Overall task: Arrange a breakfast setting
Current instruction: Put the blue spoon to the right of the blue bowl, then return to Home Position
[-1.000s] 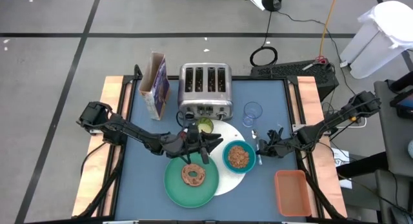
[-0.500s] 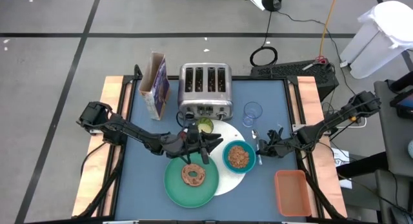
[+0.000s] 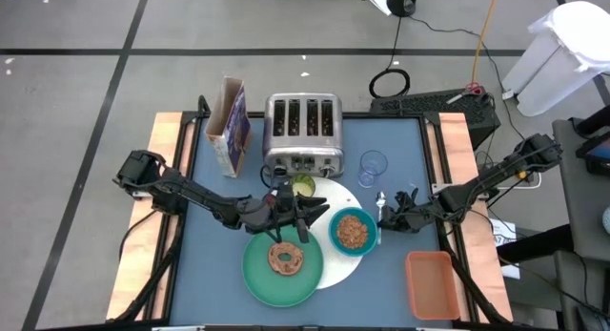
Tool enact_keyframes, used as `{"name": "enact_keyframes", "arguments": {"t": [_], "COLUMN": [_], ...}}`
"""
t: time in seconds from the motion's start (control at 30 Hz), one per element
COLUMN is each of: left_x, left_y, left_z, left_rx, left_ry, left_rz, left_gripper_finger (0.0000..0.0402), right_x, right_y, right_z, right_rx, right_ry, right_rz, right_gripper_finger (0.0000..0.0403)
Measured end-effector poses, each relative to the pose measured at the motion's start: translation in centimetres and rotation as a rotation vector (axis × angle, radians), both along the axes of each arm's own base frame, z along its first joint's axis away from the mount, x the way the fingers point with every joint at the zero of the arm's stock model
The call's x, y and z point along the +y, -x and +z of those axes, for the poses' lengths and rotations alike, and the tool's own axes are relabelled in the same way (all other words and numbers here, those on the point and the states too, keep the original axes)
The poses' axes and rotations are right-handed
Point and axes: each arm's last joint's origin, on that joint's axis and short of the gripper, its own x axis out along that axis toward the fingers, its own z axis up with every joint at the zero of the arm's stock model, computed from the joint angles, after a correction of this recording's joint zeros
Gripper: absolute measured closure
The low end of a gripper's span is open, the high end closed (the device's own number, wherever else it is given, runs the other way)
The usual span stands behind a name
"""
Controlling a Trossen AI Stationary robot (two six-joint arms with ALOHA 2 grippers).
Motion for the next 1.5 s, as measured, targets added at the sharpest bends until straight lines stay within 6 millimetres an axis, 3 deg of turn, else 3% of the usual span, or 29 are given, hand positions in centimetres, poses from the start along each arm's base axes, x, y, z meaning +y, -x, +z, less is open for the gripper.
{"name": "enact_keyframes", "arguments": {"t": [0.4,0.87,1.1,1.3,1.5], "left_x": [0.0,0.1,0.6,1.2,1.7], "left_y": [0.0,0.2,1.9,4.8,7.6], "left_z": [0.0,0.7,4.2,7.7,9.9], "left_rx": [0.000,-0.019,-0.054,-0.033,0.001], "left_ry": [0.000,-0.048,-0.173,-0.246,-0.265], "left_rz": [0.000,-0.004,0.003,-0.001,-0.020], "left_gripper_finger": [0.0272,0.0273,0.0273,0.0272,0.0272], "right_x": [0.4,0.2,0.0,-0.1,-0.3], "right_y": [0.2,0.3,0.3,0.5,0.7], "right_z": [0.1,1.3,2.4,3.5,4.3], "right_rx": [0.026,-0.103,-0.227,-0.334,-0.413], "right_ry": [-0.056,0.008,0.095,0.125,0.140], "right_rz": [0.157,0.206,0.220,0.255,0.233], "right_gripper_finger": [0.0272,0.0272,0.0272,0.0273,0.0273]}}
